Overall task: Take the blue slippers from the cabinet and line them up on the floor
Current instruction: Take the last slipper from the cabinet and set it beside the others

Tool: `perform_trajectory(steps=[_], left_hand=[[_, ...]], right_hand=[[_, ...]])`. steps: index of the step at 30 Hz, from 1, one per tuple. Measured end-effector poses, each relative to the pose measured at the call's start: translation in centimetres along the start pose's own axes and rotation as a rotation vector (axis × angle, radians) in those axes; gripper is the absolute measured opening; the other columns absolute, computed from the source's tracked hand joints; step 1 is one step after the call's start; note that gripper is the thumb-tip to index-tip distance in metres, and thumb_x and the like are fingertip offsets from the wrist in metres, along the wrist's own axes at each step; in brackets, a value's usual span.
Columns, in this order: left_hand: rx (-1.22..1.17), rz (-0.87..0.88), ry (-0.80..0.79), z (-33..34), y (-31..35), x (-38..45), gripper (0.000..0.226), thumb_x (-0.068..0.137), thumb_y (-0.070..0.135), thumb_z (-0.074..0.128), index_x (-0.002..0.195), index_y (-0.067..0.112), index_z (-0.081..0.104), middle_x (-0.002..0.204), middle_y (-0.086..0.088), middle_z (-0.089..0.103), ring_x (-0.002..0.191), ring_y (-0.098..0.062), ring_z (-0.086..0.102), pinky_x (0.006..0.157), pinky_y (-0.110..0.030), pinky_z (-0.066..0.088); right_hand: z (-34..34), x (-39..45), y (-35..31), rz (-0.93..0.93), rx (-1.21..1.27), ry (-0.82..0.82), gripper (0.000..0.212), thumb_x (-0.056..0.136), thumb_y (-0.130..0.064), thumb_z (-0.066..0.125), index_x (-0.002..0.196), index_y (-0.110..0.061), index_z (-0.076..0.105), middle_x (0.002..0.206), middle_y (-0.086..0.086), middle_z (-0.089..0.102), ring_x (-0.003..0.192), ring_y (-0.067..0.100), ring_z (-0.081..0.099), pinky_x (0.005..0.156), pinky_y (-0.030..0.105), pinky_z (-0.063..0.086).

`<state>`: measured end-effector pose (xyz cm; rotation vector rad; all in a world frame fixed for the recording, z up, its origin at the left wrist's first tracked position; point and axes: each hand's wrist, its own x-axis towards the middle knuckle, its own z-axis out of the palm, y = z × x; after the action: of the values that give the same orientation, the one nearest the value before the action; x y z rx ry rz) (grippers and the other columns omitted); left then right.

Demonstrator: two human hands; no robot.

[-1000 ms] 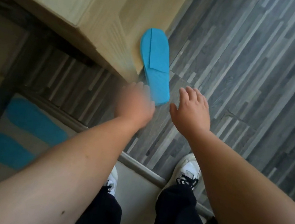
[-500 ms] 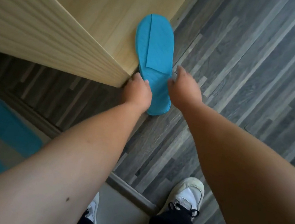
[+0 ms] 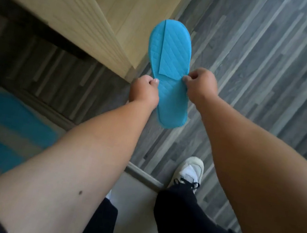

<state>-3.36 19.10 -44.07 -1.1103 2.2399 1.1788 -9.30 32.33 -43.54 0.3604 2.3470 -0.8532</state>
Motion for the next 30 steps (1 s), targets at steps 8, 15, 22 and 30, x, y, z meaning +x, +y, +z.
perform_trajectory(steps=[8,15,22,30], left_hand=[[0.052,0.058,-0.121,-8.2,1.5,-13.5,0.021,0.096,0.029,0.050,0.094,0.011,0.061,0.098,-0.008,0.066,0.093,-0.028,0.061,0.078,-0.032,0.045],[0.130,0.106,-0.180,-13.2,-1.8,-18.2,0.026,0.097,0.029,0.047,0.092,0.008,0.061,0.098,-0.012,0.067,0.092,-0.032,0.061,0.079,-0.036,0.050],[0.075,0.011,-0.114,-15.2,-7.0,-19.3,0.022,0.097,0.030,0.047,0.090,0.013,0.060,0.095,-0.007,0.067,0.089,-0.028,0.061,0.077,-0.033,0.047],[0.050,-0.126,0.005,-20.8,-16.2,-21.6,0.022,0.097,0.029,0.047,0.090,0.013,0.059,0.095,-0.007,0.066,0.083,-0.026,0.054,0.070,-0.027,0.035]], right_hand=[[-6.3,-17.0,-2.0,0.141,0.072,0.019,0.015,0.092,-0.024,0.062,0.091,-0.010,0.068,0.088,0.009,0.070,0.080,0.024,0.063,0.073,0.036,0.053],[-4.2,-24.6,-2.6,0.210,0.127,0.008,0.016,0.092,-0.026,0.063,0.091,-0.011,0.069,0.088,0.008,0.071,0.084,0.025,0.068,0.078,0.042,0.058],[0.2,-26.0,-3.4,0.134,0.036,-0.075,0.016,0.094,-0.025,0.061,0.087,-0.012,0.068,0.090,0.008,0.070,0.082,0.024,0.066,0.074,0.037,0.056],[7.7,-30.3,-7.1,-0.029,-0.155,-0.243,0.011,0.089,-0.022,0.061,0.086,-0.013,0.066,0.089,0.008,0.070,0.083,0.026,0.066,0.075,0.040,0.057]])
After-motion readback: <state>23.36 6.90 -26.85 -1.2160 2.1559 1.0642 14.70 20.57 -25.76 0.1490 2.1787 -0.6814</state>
